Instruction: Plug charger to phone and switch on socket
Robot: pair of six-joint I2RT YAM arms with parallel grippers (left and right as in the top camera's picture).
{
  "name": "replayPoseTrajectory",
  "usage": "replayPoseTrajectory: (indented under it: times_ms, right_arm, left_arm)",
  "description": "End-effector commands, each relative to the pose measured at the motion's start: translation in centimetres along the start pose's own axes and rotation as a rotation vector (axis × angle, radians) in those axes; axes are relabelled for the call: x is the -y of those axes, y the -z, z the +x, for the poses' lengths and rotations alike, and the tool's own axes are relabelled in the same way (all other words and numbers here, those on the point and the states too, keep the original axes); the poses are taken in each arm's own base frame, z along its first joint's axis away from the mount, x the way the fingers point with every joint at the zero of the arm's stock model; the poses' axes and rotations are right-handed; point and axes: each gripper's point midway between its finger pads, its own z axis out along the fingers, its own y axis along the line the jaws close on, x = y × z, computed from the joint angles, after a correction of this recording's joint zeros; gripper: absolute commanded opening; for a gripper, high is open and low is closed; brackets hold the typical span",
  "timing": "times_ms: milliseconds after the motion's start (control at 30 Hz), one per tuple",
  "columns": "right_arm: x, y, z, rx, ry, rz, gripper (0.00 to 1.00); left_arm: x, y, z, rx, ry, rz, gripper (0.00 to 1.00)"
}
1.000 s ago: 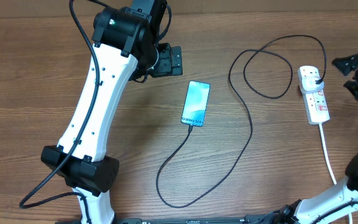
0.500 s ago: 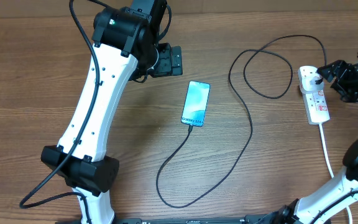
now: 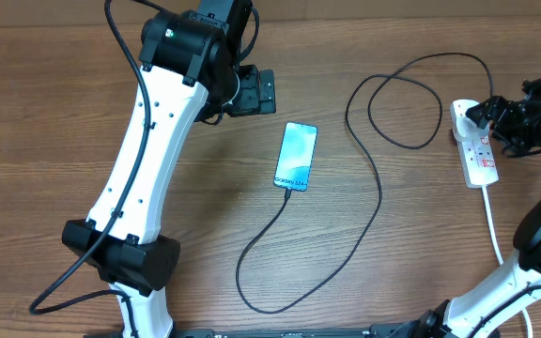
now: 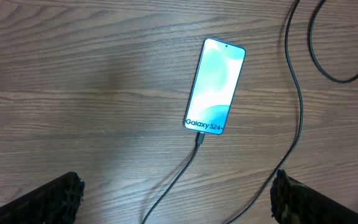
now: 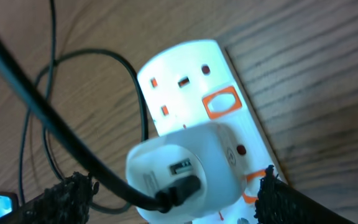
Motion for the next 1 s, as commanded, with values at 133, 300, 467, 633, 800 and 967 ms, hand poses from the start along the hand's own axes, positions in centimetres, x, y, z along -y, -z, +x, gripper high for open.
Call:
replayPoseTrajectory:
  times_ms: [133,300,467,633,800,967]
  right_arm:
    - [0.2,-0.7,0.5,-0.014,-0.001,0.007,1.00]
    - [0.3,-1.0,0.6,-0.022,-0.006,0.006,1.00]
    - [0.2,-1.9,1.3,-0.048,-0.021,-0.027,1.00]
    - [-0.2,-2.1,1.4,-0.054,-0.024,-0.055,1.00]
    - [-0.6,-2.3,1.5,-0.058,-0.014,-0.058,1.00]
    - [-1.5,-2.8,1.5,-0.061,0.010,-0.064,1.00]
  left_arm:
    - [-0.2,-0.1,-0.3,0.007,-0.017,-0.009,1.00]
    - [-0.2,-0.1,-0.3,0.007,-0.017,-0.009,1.00]
    - [-0.2,-0.1,-0.3,0.007,-0.017,-0.009,0.99]
    - [-0.2,-0.1,-0.3,0.007,-0.017,-0.008,1.00]
    - [-0.2,-0.1,-0.3,0.006,-0.017,-0.008,0.99]
    - [-0.2,-0.1,-0.3,0.007,-0.017,-0.008,0.99]
